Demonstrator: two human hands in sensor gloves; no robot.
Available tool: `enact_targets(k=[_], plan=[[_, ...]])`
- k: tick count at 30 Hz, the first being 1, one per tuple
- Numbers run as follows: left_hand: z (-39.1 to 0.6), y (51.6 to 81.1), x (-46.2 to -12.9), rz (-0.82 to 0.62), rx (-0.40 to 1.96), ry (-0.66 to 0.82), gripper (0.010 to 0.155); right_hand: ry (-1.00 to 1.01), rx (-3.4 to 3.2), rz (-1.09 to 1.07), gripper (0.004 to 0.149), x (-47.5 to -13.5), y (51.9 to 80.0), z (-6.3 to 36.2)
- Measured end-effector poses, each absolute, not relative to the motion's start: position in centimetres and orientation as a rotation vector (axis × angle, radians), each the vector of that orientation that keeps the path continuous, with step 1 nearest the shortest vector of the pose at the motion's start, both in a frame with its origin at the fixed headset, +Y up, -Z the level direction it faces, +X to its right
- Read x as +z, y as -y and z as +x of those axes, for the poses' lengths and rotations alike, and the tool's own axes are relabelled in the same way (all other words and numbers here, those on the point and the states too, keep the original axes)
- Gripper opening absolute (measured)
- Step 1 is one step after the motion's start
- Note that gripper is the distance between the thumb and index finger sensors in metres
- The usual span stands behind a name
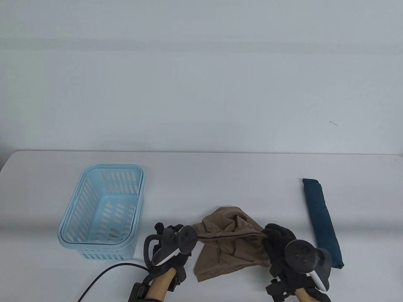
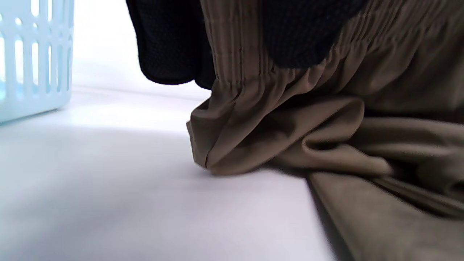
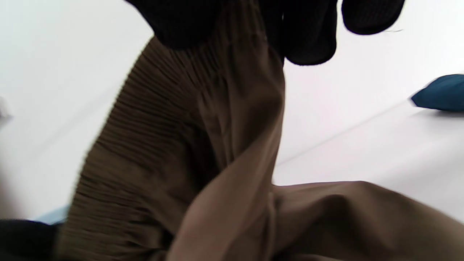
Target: Roll shorts into tight roll
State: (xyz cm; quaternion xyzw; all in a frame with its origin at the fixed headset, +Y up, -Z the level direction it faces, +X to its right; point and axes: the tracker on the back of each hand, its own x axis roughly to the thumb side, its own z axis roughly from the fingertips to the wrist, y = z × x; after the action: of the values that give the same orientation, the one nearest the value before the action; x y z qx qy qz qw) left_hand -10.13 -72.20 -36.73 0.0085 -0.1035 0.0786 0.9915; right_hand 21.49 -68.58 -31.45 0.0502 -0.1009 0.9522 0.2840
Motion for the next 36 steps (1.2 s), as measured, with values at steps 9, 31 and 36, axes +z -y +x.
enact_targets(k=[9,31,36], plan=[[-12.2,62.7,-37.4,0.116,0.479,0.232,0.043,0.262,2.521,0.029,0.042,-33.6,63.9,24.0],[-15.3,41.3,-31.1,0.248,0.74,0.708,0.049,0.273,2.175,0.61,0.046,-29.5,40.0,28.5],[-15.6,40.0,-31.8,0.163,0.757,0.715,0.048,0.203,2.178,0.657,0.045,-30.0,38.5,28.4]])
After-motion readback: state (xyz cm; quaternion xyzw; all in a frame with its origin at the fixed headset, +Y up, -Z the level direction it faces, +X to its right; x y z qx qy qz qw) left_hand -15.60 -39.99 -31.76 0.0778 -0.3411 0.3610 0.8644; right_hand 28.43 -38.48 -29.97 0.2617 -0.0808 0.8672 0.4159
